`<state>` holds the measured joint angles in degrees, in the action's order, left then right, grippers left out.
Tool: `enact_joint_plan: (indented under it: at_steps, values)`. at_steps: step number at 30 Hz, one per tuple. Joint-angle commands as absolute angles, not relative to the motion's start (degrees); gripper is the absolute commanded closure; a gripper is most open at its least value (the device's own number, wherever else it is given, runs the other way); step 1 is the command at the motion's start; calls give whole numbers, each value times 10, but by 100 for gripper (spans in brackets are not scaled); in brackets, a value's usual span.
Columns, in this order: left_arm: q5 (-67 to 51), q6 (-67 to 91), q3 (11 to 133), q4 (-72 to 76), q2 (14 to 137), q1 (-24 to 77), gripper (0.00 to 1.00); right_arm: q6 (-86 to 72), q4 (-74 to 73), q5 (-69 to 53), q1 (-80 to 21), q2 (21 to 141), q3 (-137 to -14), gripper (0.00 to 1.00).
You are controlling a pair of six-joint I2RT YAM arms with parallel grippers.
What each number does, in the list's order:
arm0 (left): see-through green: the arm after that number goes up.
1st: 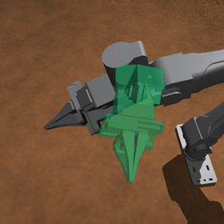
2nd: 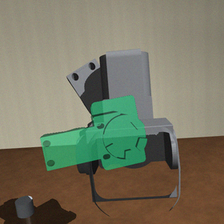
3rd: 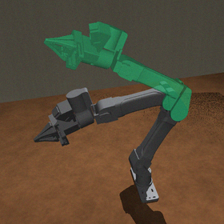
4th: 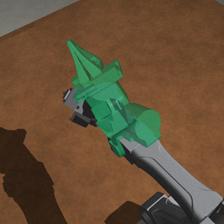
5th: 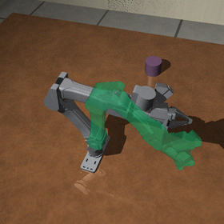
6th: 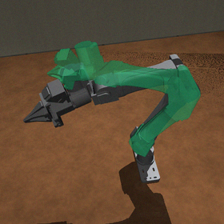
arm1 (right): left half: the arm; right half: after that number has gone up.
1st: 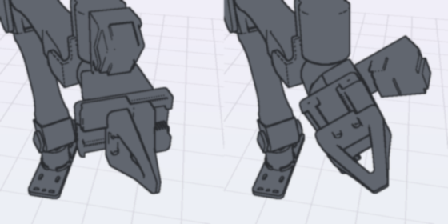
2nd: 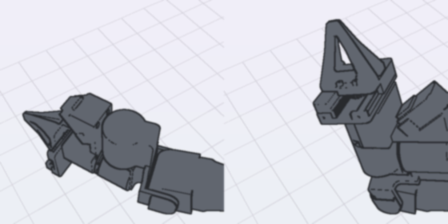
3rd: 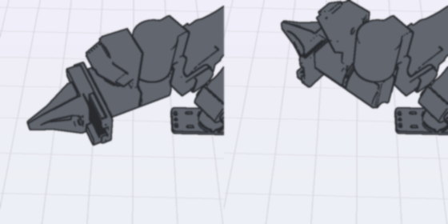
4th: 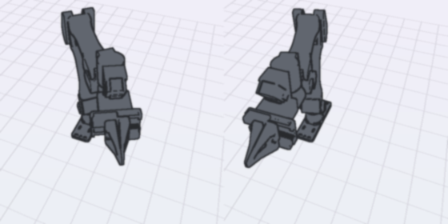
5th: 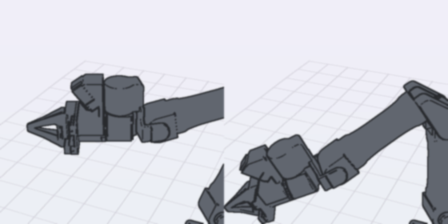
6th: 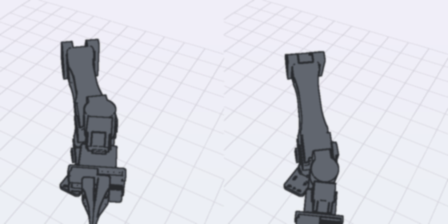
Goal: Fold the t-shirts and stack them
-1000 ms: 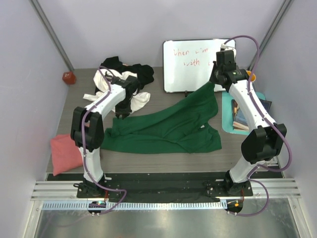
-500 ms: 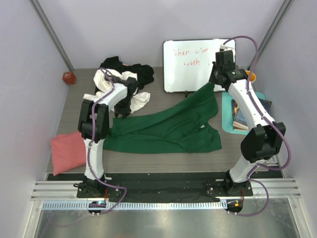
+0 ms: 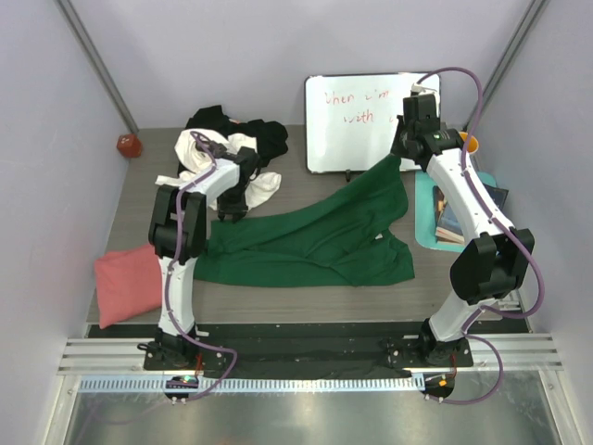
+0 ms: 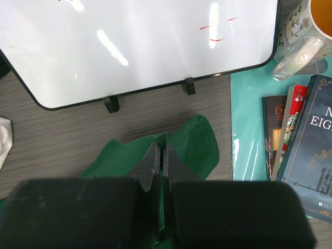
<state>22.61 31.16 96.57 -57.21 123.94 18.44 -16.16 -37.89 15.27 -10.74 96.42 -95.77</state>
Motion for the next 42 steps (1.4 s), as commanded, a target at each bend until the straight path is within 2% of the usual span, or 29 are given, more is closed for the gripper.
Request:
enact_joint_plan:
  at_steps: [1,5,7,9,10,13,23,27,28,42]
  values:
    - [216,303,962,-548,1254,179,60,-152,-370,153,-105,963,-976,99]
    - [200,301,951,-532,1259,175,62,-152,-370,154,-105,962,-976,99]
    - [191,297,942,-524,1264,172,66,-151,-370,153,-105,962,-978,99]
    - [187,297,936,-522,1272,172,73,-151,-371,154,-105,962,-980,99]
    - [185,298,933,-519,1274,172,83,-150,-370,154,-105,960,-980,99]
    - [185,298,925,-513,1274,173,100,-150,-371,155,-105,960,-981,99]
    - [184,302,916,-507,1257,172,100,-152,-370,150,-103,961,-976,99]
    - [200,314,922,-526,1242,172,74,-150,-369,151,-102,958,-970,99]
    - [200,316,918,-524,1237,172,70,-150,-370,151,-102,958,-969,99]
    - [140,330,890,-481,1180,120,68,-149,-368,149,-99,954,-972,99]
